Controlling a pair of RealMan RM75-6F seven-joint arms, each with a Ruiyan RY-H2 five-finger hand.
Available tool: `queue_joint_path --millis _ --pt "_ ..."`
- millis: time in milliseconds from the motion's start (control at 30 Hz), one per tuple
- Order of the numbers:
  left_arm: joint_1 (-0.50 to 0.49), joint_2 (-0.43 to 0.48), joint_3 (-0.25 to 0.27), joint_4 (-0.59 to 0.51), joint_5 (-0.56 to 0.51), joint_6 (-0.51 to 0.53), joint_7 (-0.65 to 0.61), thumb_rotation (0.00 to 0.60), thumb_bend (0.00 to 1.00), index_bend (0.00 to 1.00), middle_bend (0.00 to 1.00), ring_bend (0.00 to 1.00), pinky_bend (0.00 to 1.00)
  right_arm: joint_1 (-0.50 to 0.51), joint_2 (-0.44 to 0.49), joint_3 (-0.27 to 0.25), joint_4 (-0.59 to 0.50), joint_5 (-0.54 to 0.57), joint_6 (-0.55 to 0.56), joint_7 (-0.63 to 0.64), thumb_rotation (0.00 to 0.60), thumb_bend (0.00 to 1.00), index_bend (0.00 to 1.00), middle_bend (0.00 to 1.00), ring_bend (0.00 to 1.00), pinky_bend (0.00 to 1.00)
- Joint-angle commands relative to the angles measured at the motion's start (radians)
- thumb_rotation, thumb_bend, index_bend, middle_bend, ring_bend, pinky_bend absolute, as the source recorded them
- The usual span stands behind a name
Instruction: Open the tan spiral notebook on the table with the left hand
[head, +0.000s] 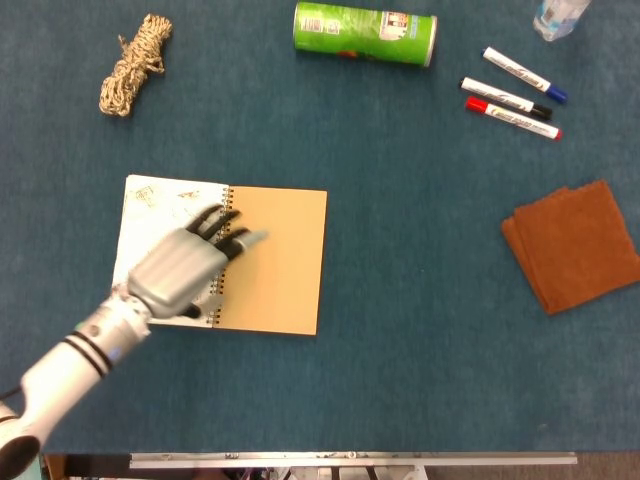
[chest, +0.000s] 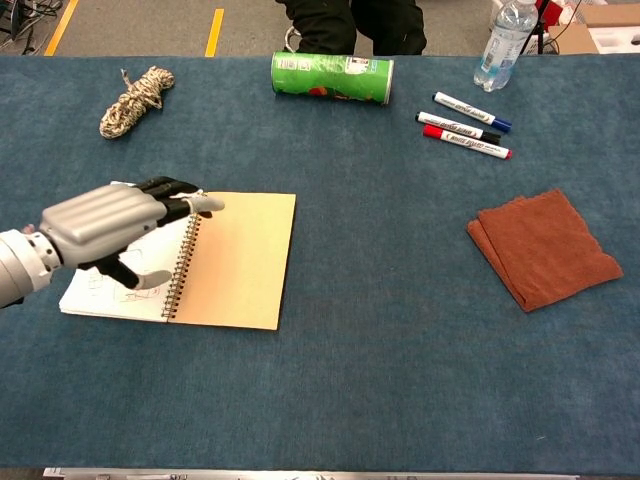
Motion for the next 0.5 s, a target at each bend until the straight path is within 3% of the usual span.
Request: queue_joint_path --millis 33,300,500 --pt "0.073 0.06 -0.014 -0.005 -0.012 0.115 -0.077 0.6 0.29 0.06 0.16 0.0 0.0 0.006 0.004 -0.002 -0.01 0.001 -0.012 -0.015 0.6 0.19 0.44 0.36 0.23 0.32" --pt "0.21 0.118 -0.015 0.036 -0.082 0.276 -0.167 0.6 0.3 0.06 0.13 0.0 0.0 0.031 0.03 0.0 -0.063 0.005 -0.053 -0.083 0.6 0.19 0.44 0.34 0.22 0.32" --pt "0.319 0.098 -0.021 0.065 -0.108 0.417 -0.158 0.6 0.29 0.06 0.11 0.0 0.0 0.056 0.047 0.008 -0.132 0.043 -0.11 -0.17 0.6 0.19 0.38 0.29 0.19 0.32"
